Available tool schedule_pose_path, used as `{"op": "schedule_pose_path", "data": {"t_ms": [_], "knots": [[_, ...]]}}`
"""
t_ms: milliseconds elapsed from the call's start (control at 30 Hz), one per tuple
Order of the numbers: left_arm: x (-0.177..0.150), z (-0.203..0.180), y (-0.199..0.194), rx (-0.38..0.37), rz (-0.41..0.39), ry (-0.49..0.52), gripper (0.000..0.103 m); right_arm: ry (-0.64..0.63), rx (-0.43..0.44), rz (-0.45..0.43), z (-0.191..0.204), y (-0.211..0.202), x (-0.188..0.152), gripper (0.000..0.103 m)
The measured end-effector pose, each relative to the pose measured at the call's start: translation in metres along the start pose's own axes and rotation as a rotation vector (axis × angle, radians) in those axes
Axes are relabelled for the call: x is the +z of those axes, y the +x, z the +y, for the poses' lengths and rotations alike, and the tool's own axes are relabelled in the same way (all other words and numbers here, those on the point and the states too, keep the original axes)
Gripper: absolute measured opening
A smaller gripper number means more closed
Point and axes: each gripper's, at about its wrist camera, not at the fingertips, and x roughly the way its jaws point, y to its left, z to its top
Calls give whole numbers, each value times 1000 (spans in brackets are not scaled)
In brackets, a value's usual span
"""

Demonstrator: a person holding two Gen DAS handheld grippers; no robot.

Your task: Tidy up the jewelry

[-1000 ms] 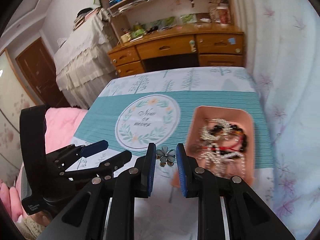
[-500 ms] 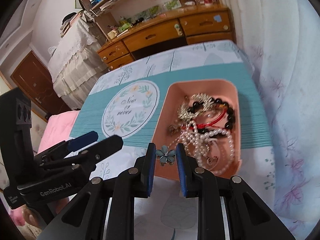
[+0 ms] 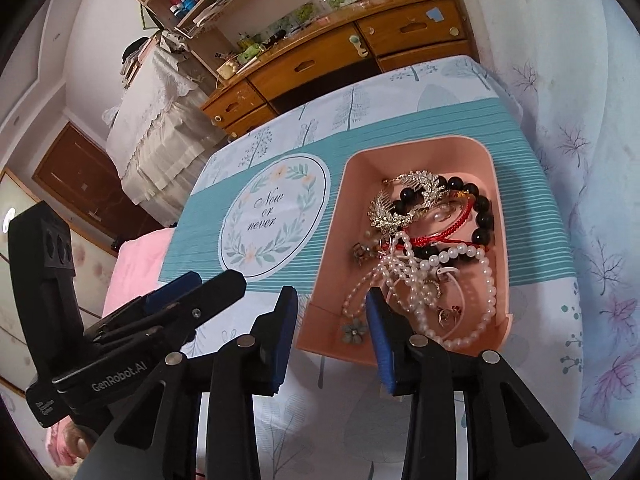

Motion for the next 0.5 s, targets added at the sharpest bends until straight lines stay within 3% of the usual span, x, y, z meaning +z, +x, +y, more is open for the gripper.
{"op": "schedule_pose_path", "data": {"t_ms": [500], "knots": [[-23, -4, -35, 13, -44, 47, 80, -78, -87, -92, 32, -42, -19, 36]]}}
